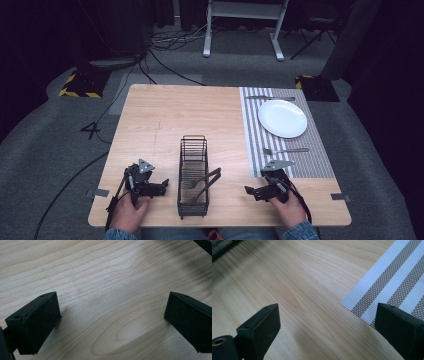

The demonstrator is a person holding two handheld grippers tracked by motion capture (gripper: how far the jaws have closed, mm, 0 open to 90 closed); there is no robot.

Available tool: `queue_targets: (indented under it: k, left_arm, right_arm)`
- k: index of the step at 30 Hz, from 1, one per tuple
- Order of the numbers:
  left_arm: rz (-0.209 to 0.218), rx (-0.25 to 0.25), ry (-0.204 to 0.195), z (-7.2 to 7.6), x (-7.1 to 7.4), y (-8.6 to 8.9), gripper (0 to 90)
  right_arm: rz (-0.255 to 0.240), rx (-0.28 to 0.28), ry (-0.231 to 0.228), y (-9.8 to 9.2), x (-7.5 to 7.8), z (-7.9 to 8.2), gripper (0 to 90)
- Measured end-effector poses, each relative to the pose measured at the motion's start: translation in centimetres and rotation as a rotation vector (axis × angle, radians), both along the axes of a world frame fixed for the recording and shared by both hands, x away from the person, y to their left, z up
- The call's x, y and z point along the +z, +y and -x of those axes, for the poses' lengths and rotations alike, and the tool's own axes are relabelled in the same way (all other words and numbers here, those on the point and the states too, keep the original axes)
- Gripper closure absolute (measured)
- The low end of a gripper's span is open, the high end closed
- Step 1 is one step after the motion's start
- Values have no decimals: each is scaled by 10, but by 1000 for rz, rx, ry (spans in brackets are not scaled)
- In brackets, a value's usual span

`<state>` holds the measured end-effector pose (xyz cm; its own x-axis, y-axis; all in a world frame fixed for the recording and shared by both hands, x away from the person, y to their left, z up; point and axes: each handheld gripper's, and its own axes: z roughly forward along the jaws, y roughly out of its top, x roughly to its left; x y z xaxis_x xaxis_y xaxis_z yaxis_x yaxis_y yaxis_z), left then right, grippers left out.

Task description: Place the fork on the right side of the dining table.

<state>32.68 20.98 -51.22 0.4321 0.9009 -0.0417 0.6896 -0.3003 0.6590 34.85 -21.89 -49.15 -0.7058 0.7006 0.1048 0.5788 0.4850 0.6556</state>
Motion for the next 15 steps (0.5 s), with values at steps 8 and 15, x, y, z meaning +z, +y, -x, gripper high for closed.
queue_targets:
  k: [8,15]
  left_arm:
    - [0,0,0,0,0,0,4]
    - [0,0,0,0,0,0,4]
  right_arm:
    - [64,16,-43,8,-10,3,0]
    - [64,12,-111,12,-16,10,0]
